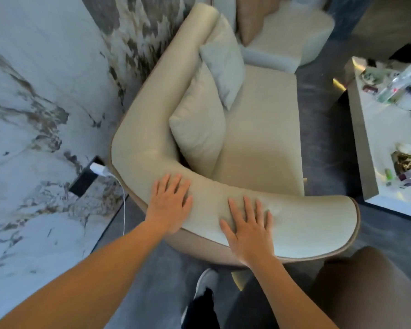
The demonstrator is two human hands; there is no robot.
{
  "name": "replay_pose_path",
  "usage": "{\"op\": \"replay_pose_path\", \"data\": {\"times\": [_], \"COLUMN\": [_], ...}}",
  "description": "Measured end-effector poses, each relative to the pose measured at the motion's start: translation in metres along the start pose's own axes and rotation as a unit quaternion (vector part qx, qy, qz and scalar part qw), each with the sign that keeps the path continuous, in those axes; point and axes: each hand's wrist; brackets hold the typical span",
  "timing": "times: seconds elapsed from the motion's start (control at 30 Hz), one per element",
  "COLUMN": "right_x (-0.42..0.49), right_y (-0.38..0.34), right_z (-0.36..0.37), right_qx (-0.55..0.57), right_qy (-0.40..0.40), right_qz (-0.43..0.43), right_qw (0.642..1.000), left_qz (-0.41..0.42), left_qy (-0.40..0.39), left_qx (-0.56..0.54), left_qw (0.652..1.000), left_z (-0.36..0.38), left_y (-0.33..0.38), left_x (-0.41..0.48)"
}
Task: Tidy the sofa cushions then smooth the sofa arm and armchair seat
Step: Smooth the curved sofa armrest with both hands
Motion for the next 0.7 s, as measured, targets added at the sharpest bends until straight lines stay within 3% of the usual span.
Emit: {"op": "replay_pose_path", "data": {"times": [0.13, 0.3, 0.47, 0.7], "right_x": [-0.001, 0.01, 0.019, 0.041], "right_y": [-0.006, -0.013, -0.015, -0.025], "right_z": [0.003, 0.011, 0.017, 0.009], "right_qx": [-0.012, 0.084, 0.088, 0.09], "right_qy": [0.068, 0.141, 0.166, 0.22], "right_qz": [0.013, 0.007, 0.011, 0.03], "right_qw": [0.998, 0.986, 0.982, 0.971], "left_qz": [-0.015, 0.0, 0.014, 0.01], "left_qy": [0.049, 0.125, 0.196, 0.165], "left_qx": [0.007, -0.003, -0.022, -0.032], "left_qw": [0.999, 0.992, 0.98, 0.986], "left_z": [0.009, 0.019, 0.027, 0.025], "left_y": [0.004, -0.003, -0.005, -0.016], "left_x": [0.003, 0.003, 0.009, 0.034]}}
Point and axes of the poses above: each hand's wrist, its own x-axis towards the middle knuckle, its own z-axis out of the palm, y = z × x, and after that the axes turned 9 degrees about z, right-handed
